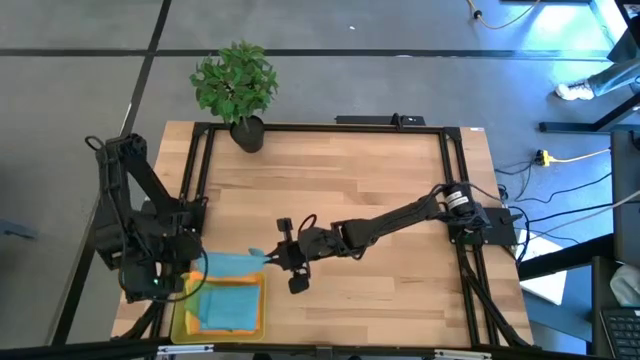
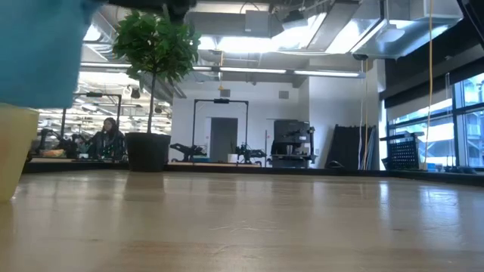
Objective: Fold microfiber towels
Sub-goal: Put the folded blue microfiber cloth into the yellow bin
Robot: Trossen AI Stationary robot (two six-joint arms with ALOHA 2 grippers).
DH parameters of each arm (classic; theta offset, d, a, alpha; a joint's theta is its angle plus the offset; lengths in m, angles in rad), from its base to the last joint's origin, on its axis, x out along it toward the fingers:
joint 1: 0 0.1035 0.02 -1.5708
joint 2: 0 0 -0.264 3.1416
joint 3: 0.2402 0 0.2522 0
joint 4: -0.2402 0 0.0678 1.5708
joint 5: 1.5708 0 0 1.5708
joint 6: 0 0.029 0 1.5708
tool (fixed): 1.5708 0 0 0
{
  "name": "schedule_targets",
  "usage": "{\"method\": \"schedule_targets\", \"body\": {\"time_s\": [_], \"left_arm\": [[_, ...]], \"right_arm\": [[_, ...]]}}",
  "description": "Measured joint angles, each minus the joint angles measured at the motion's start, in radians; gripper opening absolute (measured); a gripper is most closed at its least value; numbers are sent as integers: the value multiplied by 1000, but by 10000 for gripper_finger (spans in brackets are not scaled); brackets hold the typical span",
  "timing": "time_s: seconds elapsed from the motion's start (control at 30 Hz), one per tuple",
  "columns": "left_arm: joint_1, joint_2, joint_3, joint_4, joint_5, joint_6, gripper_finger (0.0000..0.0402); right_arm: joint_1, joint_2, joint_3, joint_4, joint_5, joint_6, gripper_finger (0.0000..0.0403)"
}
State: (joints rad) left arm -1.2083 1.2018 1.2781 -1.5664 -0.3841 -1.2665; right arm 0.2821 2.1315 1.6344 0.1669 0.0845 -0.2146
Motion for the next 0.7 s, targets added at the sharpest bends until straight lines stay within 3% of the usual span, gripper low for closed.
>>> {"method": "schedule_targets", "body": {"time_s": [0.13,0.47,0.7], "left_arm": [[5,0,-15,-8,-4,122,0],[26,-122,-213,6,71,55,0],[32,-224,-229,-14,47,122,0]], "right_arm": [[-4,29,6,19,23,0,8],[-52,32,55,-14,-1,-3,8],[-70,32,54,-18,-11,0,8]]}}
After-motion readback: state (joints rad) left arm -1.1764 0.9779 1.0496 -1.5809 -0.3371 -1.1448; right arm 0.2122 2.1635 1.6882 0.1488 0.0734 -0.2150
